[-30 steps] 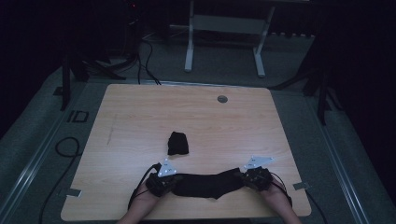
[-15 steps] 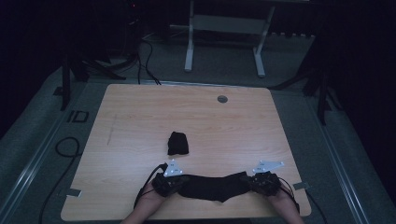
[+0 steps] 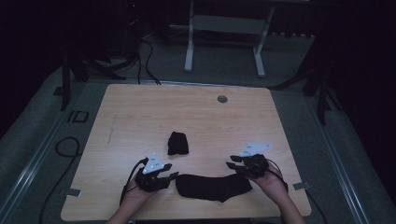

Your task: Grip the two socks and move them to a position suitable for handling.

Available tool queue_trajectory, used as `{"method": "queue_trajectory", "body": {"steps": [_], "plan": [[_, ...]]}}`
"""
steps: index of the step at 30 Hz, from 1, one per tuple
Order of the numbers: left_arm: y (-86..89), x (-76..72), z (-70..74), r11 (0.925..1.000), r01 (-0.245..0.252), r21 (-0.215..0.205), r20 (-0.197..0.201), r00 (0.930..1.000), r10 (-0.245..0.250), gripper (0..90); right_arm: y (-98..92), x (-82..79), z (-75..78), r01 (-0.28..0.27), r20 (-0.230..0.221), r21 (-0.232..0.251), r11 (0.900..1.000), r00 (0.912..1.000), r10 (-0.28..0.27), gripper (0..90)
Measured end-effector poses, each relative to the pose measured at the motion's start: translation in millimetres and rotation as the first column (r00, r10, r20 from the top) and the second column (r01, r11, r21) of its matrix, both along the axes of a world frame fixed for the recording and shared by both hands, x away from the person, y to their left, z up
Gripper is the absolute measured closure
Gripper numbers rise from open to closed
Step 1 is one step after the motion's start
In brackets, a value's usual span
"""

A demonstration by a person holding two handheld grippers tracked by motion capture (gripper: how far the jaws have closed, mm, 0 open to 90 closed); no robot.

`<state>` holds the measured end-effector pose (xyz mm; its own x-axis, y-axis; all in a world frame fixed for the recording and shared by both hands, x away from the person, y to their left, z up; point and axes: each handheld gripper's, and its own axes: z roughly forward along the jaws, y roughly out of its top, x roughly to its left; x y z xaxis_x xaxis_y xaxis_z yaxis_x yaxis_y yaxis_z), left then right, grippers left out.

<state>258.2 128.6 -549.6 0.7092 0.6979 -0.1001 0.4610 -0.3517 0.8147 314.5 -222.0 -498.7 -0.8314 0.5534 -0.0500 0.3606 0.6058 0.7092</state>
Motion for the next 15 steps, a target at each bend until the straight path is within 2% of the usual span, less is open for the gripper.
{"method": "queue_trajectory", "body": {"steps": [5, 8, 9, 13, 15], "plan": [[9.2, -4.0, -7.5, 0.9995, -0.03, -0.007, -0.006, 0.9995, 0.03, 56.6, 45.6, 24.6, 6.6, -0.064, 0.017, -0.015, 0.998, 0.9978, 0.064, 58.3], [7.4, -7.8, -9.2, 0.9998, -0.016, 0.01, -0.004, 0.9999, 0.016, 56.6, 76.9, 38.3, 5.2, -0.096, 0.018, -0.036, 0.995, 0.9952, 0.096, 57.1], [7.2, -8.1, -9.3, 0.9999, -0.013, 0.004, -0.005, 0.9999, 0.013, 56.6, 89.5, 43.6, 3.9, -0.114, 0.02, -0.054, 0.992, 0.9932, 0.115, 56.1], [6.2, -7.4, -10.6, 0.9999, -0.011, 0.0, -0.011, 0.9999, 0.011, 56.6, 124.9, 63.1, 1.2, -0.135, 0.007, -0.067, 0.989, 0.9908, 0.135, 54.0], [7.5, -6.5, -10.4, 0.9999, -0.016, 0.003, -0.014, 0.9998, 0.016, 56.7, 139.8, 73.5, -0.4, -0.131, -0.02, -0.054, 0.99, 0.9912, 0.131, 52.6]]}}
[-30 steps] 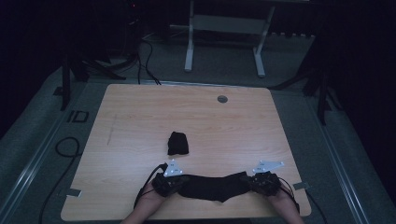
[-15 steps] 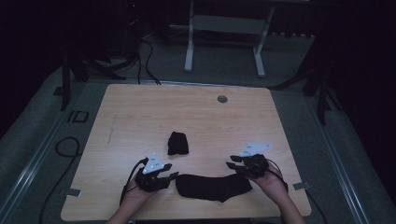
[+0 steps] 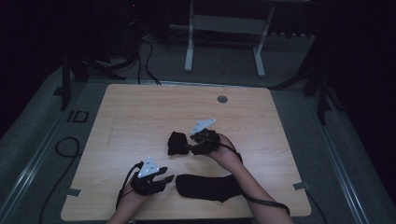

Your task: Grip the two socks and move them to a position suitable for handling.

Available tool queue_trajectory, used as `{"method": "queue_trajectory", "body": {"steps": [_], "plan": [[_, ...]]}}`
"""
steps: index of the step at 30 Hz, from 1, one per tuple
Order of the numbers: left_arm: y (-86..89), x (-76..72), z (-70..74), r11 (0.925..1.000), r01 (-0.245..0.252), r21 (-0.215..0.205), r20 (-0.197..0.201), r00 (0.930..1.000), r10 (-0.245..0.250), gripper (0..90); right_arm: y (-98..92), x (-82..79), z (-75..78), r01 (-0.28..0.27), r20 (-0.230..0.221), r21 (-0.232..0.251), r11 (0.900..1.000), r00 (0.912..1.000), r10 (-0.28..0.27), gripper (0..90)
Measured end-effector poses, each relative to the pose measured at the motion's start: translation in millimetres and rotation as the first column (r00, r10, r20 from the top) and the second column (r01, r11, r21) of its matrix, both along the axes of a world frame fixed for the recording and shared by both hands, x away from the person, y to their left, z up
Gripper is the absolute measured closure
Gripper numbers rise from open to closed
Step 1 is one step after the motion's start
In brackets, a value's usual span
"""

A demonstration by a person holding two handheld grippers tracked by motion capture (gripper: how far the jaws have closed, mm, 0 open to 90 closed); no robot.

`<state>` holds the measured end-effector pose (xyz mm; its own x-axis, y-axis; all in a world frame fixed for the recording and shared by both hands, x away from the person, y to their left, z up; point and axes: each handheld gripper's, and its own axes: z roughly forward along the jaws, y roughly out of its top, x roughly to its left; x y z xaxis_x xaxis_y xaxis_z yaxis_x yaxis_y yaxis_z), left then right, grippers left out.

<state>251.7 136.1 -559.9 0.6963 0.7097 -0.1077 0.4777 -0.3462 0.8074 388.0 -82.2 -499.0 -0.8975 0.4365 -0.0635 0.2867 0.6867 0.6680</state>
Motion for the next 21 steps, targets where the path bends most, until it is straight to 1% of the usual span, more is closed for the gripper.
{"method": "queue_trajectory", "body": {"steps": [1, 3, 6, 8, 9, 10, 11, 12, 13, 14, 16, 18, 19, 21], "plan": [[0.8, 0.4, 0.0, 1.0, -0.003, -0.005, -0.003, 1.0, 0.003, 56.7, 6.9, 4.8, -1.0, 0.004, -0.016, 0.012, 1.0, 0.9999, -0.004, 50.8], [3.4, 2.1, 0.6, 0.9998, -0.016, -0.008, 0.001, 0.9999, 0.016, 56.7, 18.6, 12.5, -2.8, 0.018, -0.037, 0.018, 1.0, 0.9992, -0.017, 46.1], [6.0, 4.7, 1.3, 0.9993, -0.03, -0.022, -0.003, 0.9996, 0.029, 56.6, 38.1, 22.4, -7.7, 0.03, -0.069, 0.021, 0.999, 0.9972, -0.029, 42.7], [6.8, 5.5, 1.3, 0.9992, -0.032, -0.021, -0.001, 0.9995, 0.032, 56.6, 51.7, 26.5, -15.3, 0.03, -0.067, -0.019, 0.999, 0.9973, -0.032, 42.7], [7.0, 6.0, 1.1, 0.9994, -0.03, -0.02, -0.005, 0.9995, 0.03, 56.6, 56.4, 28.2, -19.4, 0.031, -0.072, -0.031, 0.999, 0.9968, -0.034, 42.7], [7.1, 6.2, 0.7, 0.9994, -0.031, -0.017, -0.005, 0.9995, 0.031, 56.6, 60.1, 30.1, -23.9, 0.036, -0.078, -0.045, 0.998, 0.9962, -0.039, 42.6], [7.1, 6.2, 0.7, 0.9994, -0.031, -0.017, -0.005, 0.9995, 0.031, 56.6, 60.1, 30.1, -23.9, 0.036, -0.078, -0.045, 0.998, 0.9962, -0.039, 42.6], [7.2, 7.4, -0.3, 0.9992, -0.036, -0.016, -0.011, 0.9993, 0.036, 56.6, 62.6, 31.0, -27.4, 0.043, -0.086, -0.061, 0.997, 0.9952, -0.048, 43.9], [7.5, 8.2, -0.3, 0.9992, -0.037, -0.014, -0.011, 0.9993, 0.037, 56.6, 67.0, 32.1, -38.4, 0.037, -0.086, -0.108, 0.993, 0.9952, -0.046, 46.4], [7.7, 8.8, -0.2, 0.9991, -0.039, -0.013, -0.012, 0.9992, 0.039, 56.6, 66.7, 32.0, -39.9, 0.036, -0.09, -0.102, 0.994, 0.9948, -0.046, 49.9], [8.4, 10.7, 0.1, 0.9987, -0.049, -0.013, -0.01, 0.9988, 0.049, 56.5, 65.9, 31.0, -39.9, 0.035, -0.098, -0.103, 0.994, 0.9942, -0.045, 62.1], [9.2, 13.5, 0.1, 0.9976, -0.065, -0.026, -0.018, 0.9978, 0.064, 56.5, 65.4, 27.0, -41.2, 0.018, -0.094, -0.098, 0.995, 0.9952, -0.027, 73.0], [9.6, 15.0, 0.2, 0.9969, -0.072, -0.031, -0.022, 0.9972, 0.071, 56.5, 64.9, 26.0, -41.9, 0.012, -0.092, -0.091, 0.996, 0.9955, -0.02, 76.8], [9.9, 19.0, 1.0, 0.9962, -0.081, -0.032, -0.026, 0.9964, 0.081, 56.3, 64.6, 25.0, -42.6, 0.019, -0.095, -0.077, 0.997, 0.9951, -0.026, 82.5]]}}
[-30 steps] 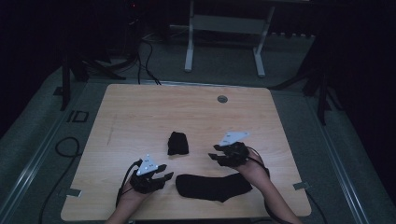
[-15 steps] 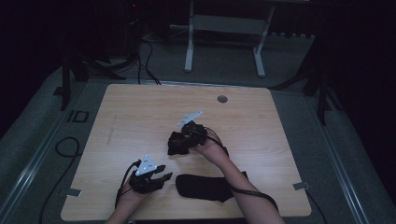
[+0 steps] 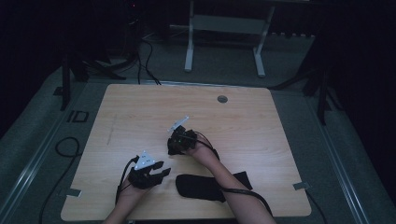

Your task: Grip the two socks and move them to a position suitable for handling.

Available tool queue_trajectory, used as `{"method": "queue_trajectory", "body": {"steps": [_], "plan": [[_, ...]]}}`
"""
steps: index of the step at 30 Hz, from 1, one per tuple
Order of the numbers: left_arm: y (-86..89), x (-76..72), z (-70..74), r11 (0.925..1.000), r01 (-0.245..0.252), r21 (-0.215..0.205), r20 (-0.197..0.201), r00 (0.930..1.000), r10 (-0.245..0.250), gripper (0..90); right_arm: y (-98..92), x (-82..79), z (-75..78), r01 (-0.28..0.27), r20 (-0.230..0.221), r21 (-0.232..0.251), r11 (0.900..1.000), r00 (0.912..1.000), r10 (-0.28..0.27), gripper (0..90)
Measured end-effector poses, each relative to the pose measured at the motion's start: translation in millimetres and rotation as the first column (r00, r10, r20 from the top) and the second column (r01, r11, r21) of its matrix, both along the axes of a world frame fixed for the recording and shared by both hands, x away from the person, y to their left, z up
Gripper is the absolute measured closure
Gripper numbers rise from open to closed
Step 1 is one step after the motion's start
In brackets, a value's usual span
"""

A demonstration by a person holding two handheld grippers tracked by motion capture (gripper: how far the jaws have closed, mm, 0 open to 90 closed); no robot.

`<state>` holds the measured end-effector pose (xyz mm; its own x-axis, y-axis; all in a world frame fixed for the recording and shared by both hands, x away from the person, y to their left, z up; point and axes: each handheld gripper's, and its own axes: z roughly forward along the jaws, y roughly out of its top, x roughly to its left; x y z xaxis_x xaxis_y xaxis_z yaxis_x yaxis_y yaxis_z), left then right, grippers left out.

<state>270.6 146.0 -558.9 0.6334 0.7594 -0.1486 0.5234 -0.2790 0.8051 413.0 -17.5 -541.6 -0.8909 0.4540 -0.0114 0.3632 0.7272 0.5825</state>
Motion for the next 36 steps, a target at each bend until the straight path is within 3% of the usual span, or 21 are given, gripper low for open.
{"method": "queue_trajectory", "body": {"steps": [4, 10, 14, 17, 20, 21, 23, 26, 27, 30, 36], "plan": [[1.4, 6.8, 5.5, 0.9995, -0.031, -0.005, 0.012, 0.9995, 0.031, 53.7, -4.1, -1.2, 6.4, 0.02, -0.011, 0.017, 1.0, 0.9997, -0.02, 85.0], [-6.2, 17.6, 14.2, 0.9991, -0.04, 0.009, 0.024, 0.9989, 0.04, 43.6, -26.2, -10.4, 36.8, 0.019, -0.021, 0.146, 0.989, 0.9997, -0.016, 85.1], [-18.8, 22.5, 24.3, 0.9997, -0.016, 0.017, 0.059, 0.9981, 0.015, 39.6, -36.8, -15.3, 54.4, 0.016, -0.012, 0.188, 0.982, 0.9998, -0.014, 85.0], [-29.2, 25.9, 32.8, 0.9985, -0.009, 0.054, 0.098, 0.9952, 0.004, 39.6, -42.6, -18.7, 63.6, 0.01, 0.001, 0.205, 0.979, 0.9999, -0.011, 85.0], [-33.2, 29.1, 36.2, 0.9978, -0.013, 0.065, 0.102, 0.9948, 0.006, 40.9, -45.8, -21.1, 67.3, 0.004, -0.002, 0.218, 0.976, 1.0, -0.004, 85.0], [-38.9, 33.5, 39.2, 0.995, -0.01, 0.099, 0.099, 0.9951, 0.0, 40.9, -46.8, -22.1, 68.2, 0.002, 0.0, 0.223, 0.975, 1.0, -0.002, 85.0], [-42.6, 36.8, 41.0, 0.9942, -0.01, 0.107, 0.107, 0.9943, -0.002, 41.4, -50.8, -25.9, 72.8, -0.011, -0.007, 0.246, 0.969, 0.9999, 0.013, 84.9], [-45.6, 40.8, 45.4, 0.9937, -0.007, 0.112, 0.121, 0.9927, -0.007, 50.8, -53.2, -27.3, 75.1, -0.019, -0.006, 0.253, 0.967, 0.9998, 0.021, 84.9], [-46.3, 41.6, 46.8, 0.9938, 0.004, 0.111, 0.122, 0.9924, -0.017, 57.6, -54.2, -27.4, 75.7, -0.02, -0.005, 0.25, 0.968, 0.9997, 0.022, 84.9], [-51.3, 41.3, 49.2, 0.9868, -0.004, 0.162, 0.158, 0.9872, -0.022, 82.0, -59.2, -26.2, 77.6, -0.014, -0.009, 0.264, 0.965, 0.9998, 0.017, 84.8], [-50.7, 43.3, 55.7, 0.9824, -0.048, 0.181, 0.161, 0.9868, 0.019, 86.4, -74.1, -24.3, 79.9, -0.005, -0.017, 0.282, 0.959, 0.9998, 0.01, 85.1]]}}
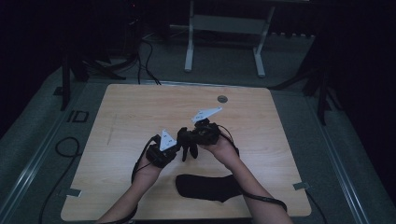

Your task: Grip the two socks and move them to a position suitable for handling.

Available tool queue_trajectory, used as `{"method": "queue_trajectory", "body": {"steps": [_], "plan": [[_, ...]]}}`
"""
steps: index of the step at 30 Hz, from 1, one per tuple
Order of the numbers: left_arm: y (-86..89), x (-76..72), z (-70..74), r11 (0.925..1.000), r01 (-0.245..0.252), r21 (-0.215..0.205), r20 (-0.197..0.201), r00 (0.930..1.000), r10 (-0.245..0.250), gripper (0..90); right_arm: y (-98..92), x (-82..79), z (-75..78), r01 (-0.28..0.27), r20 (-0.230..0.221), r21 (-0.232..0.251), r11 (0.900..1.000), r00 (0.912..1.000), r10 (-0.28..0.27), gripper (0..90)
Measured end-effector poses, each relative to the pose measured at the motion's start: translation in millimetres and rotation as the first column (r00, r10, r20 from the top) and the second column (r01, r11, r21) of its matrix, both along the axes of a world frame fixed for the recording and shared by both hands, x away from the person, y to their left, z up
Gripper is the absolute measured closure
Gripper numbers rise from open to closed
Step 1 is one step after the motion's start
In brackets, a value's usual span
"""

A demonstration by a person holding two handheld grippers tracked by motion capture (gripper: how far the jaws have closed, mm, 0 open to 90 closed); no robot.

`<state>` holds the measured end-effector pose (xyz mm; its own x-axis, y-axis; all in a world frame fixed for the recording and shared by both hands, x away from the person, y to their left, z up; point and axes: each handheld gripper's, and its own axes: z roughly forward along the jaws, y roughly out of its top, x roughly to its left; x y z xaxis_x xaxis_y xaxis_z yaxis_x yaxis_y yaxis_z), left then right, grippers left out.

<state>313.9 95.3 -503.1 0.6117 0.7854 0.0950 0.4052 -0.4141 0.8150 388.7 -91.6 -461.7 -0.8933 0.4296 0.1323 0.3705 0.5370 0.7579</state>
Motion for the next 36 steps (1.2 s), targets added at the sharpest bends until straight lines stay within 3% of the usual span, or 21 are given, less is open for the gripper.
{"method": "queue_trajectory", "body": {"steps": [2, 4, 8, 10, 11, 13, 15, 19, 21, 26, 29, 32, 36], "plan": [[3.6, 1.1, 1.2, 1.0, -0.007, 0.004, -0.01, 0.9999, 0.007, 86.5, -10.6, 0.8, 2.4, 0.017, 0.005, 0.012, 1.0, 0.9998, -0.017, 86.9], [6.4, 0.7, 3.2, 0.9998, 0.001, -0.022, -0.004, 1.0, -0.001, 86.5, -18.5, 2.1, 3.9, 0.018, -0.013, 0.035, 0.999, 0.9998, -0.018, 87.1], [3.0, -0.7, 5.9, 1.0, 0.001, 0.004, 0.012, 0.9999, -0.002, 86.6, -20.8, -1.2, 4.1, 0.01, 0.001, 0.018, 1.0, 0.9999, -0.01, 87.4], [1.7, 1.1, 6.6, 0.9997, 0.005, -0.025, -0.004, 1.0, -0.005, 86.4, -23.5, -2.8, 5.9, 0.01, -0.002, 0.036, 0.999, 1.0, -0.01, 87.6], [1.4, 0.8, 6.1, 0.9997, -0.001, -0.024, 0.009, 1.0, 0.001, 86.4, -24.9, -2.3, 6.3, 0.007, -0.014, 0.053, 0.999, 0.9999, -0.007, 87.7], [0.6, 0.8, 6.3, 0.9997, 0.011, -0.02, 0.008, 0.9999, -0.011, 86.4, -26.0, -3.2, 7.8, 0.021, 0.01, 0.04, 0.999, 0.9997, -0.021, 87.6], [-2.6, 0.0, 6.6, 0.9998, -0.005, 0.02, 0.023, 0.9997, 0.004, 86.6, -25.6, -3.4, 7.7, 0.017, 0.015, 0.027, 0.999, 0.9997, -0.017, 87.7], [-3.3, 0.1, 7.1, 0.9999, 0.009, 0.008, 0.011, 0.9999, -0.009, 86.5, -25.4, -5.1, 10.5, 0.012, 0.023, 0.044, 0.999, 0.9997, -0.013, 87.7], [-3.1, -0.1, 10.4, 0.9998, 0.009, -0.018, 0.001, 1.0, -0.009, 86.6, -25.8, -5.2, 11.4, 0.018, 0.033, 0.03, 0.999, 0.9993, -0.019, 87.5], [-5.8, 0.3, 15.9, 1.0, 0.005, 0.005, 0.01, 0.9999, -0.005, 86.7, -28.4, -1.0, 2.2, 0.044, 0.003, 0.028, 0.999, 0.999, -0.044, 85.7], [-3.0, 3.7, 16.6, 0.9997, -0.011, -0.021, -0.009, 0.9999, 0.011, 86.7, -28.8, -4.2, 0.4, 0.035, 0.003, 0.033, 0.999, 0.9994, -0.035, 86.5], [-2.3, 5.1, 15.0, 0.9996, -0.025, -0.008, -0.005, 0.9997, 0.025, 86.6, -30.6, -5.8, 1.3, 0.026, -0.007, 0.049, 0.998, 0.9997, -0.025, 87.0], [-0.4, 9.0, 8.7, 0.9977, -0.027, -0.062, -0.03, 0.9992, 0.025, 85.4, -28.4, -9.6, 4.7, 0.002, -0.005, 0.043, 0.999, 1.0, -0.002, 87.2]]}}
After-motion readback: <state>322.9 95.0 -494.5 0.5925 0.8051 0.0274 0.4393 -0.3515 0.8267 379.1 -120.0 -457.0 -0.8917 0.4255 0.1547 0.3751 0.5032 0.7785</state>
